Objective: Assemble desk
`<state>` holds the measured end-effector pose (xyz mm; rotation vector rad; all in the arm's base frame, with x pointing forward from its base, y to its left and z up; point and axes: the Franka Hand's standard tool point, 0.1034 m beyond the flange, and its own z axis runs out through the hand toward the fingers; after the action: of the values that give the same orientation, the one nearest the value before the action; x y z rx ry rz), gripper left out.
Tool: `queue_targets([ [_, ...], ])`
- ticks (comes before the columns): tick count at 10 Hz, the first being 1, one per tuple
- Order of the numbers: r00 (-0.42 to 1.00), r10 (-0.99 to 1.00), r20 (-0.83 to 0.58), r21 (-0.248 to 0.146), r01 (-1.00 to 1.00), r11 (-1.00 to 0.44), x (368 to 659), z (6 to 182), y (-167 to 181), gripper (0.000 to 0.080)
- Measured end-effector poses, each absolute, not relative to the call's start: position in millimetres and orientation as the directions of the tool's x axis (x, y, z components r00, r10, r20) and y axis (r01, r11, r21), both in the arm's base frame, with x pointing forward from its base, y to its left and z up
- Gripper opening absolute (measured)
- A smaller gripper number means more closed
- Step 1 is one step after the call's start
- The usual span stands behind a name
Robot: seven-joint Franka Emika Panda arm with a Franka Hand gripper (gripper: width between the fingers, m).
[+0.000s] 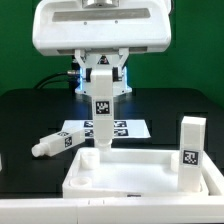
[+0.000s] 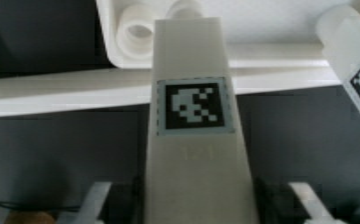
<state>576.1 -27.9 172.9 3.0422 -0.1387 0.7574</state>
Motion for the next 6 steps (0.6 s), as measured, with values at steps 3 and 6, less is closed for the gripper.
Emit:
queue_targets([
  [3,0.868,-0.026,0.496,0.037,-0.050,-0.998,595.7,169.6,-58.1,0.0287],
  [6,0.870,-0.026,0.492,0.034,-0.049,-0.998,595.1,168.0,-56.4,0.0287],
])
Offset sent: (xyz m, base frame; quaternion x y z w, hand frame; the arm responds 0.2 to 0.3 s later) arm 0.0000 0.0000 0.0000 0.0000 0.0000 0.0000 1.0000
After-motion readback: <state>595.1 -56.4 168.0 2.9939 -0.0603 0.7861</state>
